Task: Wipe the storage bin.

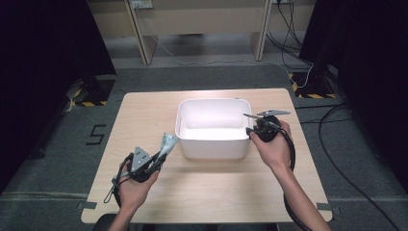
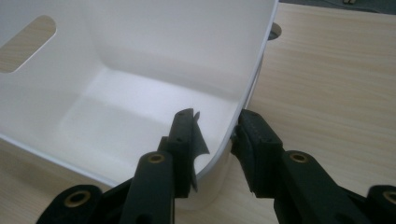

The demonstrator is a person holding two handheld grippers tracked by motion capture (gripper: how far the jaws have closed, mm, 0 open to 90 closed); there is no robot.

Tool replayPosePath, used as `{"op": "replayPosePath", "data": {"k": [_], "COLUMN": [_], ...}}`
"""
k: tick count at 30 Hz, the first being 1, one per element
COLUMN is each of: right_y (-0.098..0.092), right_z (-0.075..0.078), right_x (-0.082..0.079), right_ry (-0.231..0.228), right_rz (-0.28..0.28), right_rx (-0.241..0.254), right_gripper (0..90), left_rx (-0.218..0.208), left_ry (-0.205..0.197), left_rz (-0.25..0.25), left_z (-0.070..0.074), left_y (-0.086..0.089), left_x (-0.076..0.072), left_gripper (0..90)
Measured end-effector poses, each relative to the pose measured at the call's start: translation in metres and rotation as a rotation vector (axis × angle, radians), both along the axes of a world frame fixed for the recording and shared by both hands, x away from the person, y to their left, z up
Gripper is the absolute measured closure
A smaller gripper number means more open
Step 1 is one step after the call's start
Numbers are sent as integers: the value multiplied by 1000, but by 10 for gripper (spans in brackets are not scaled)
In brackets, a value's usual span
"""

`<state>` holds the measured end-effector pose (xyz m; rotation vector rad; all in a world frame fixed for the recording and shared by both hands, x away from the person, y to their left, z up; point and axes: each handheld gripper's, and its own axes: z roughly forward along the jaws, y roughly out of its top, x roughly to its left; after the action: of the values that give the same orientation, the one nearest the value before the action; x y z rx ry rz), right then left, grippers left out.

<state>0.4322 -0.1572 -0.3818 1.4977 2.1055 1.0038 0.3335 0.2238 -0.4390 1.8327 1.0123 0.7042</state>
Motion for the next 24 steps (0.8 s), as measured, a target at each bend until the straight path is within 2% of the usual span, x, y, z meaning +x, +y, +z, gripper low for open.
{"op": "replayPosePath", "data": {"k": [3, 7, 16, 20, 24], "right_y": [11, 13, 16, 16, 16], "right_z": [-2, -4, -3, -4, -4], "right_x": [2, 5, 5, 7, 7], "right_ry": [-14, -18, -30, -37, -35], "right_rz": [10, 12, 29, 48, 45], "right_rx": [-24, -26, -61, -60, -58], "right_gripper": [661, 667, 690, 694, 696], "left_rx": [25, 44, 89, 88, 81], "left_ry": [-8, -20, -5, 8, 13], "left_rz": [-11, -11, -54, -73, -62], "left_z": [0, 0, -4, -7, -8], "left_y": [-5, -8, -28, -35, -35], "left_x": [-1, -1, 9, 14, 16], "left_gripper": [797, 797, 795, 795, 795]}}
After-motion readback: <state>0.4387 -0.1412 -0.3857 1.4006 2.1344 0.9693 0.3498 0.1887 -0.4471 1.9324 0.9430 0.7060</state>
